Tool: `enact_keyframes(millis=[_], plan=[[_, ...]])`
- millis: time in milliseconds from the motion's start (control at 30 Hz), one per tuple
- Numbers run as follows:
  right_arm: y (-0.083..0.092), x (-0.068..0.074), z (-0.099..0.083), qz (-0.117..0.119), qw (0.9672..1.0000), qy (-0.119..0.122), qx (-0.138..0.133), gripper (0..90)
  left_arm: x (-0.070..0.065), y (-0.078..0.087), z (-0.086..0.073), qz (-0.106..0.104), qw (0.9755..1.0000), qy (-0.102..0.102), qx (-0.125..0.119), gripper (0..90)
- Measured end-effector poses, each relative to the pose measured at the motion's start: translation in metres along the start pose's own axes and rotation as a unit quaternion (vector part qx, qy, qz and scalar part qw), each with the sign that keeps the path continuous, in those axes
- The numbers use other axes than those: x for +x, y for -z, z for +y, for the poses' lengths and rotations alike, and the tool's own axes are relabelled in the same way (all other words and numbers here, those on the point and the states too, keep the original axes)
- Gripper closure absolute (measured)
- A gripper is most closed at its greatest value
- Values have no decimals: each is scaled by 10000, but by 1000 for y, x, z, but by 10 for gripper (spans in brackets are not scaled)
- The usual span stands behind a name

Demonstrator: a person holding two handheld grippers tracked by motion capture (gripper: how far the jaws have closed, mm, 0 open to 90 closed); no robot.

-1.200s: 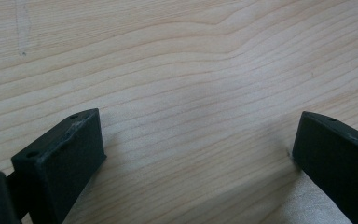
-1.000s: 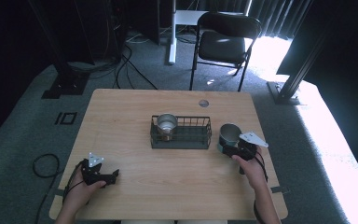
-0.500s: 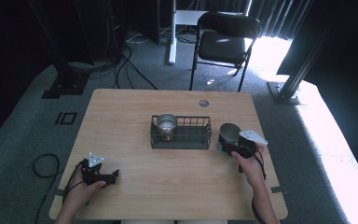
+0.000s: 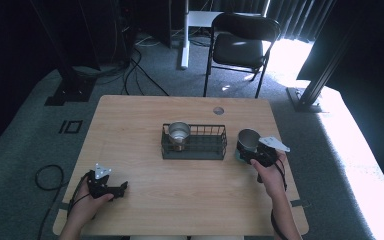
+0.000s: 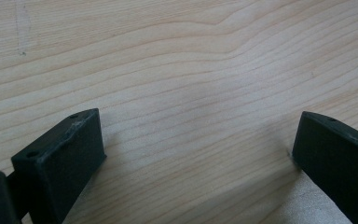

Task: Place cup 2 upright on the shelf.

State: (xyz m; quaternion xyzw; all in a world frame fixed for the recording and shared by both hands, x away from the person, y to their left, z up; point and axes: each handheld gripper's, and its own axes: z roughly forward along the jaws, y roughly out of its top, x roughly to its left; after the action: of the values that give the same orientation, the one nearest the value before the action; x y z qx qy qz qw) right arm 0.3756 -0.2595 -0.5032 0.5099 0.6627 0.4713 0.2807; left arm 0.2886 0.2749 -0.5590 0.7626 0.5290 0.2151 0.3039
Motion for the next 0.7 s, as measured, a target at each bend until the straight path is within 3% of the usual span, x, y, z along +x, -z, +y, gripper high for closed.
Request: enact_keyframes(millis=[700], plan=[[19, 6, 44, -91, 9996, 138, -209, 132, 0, 0, 0, -22, 10000, -16, 7, 27]])
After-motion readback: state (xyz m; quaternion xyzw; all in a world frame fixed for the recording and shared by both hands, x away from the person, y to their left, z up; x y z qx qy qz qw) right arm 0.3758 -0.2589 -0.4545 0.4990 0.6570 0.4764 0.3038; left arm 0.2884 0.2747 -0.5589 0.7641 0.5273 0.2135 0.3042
